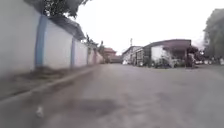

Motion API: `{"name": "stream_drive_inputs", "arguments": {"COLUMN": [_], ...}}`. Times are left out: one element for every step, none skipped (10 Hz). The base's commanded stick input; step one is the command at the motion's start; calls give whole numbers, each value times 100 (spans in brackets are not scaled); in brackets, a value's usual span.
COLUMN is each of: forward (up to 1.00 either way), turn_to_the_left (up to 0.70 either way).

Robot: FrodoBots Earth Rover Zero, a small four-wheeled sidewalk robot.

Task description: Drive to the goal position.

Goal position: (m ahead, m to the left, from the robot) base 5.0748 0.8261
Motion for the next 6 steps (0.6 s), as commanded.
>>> {"name": "stream_drive_inputs", "arguments": {"forward": [100, 100, 100, 100, 100, 100], "turn_to_the_left": [0, 0, 0, 0, 0, 0]}}
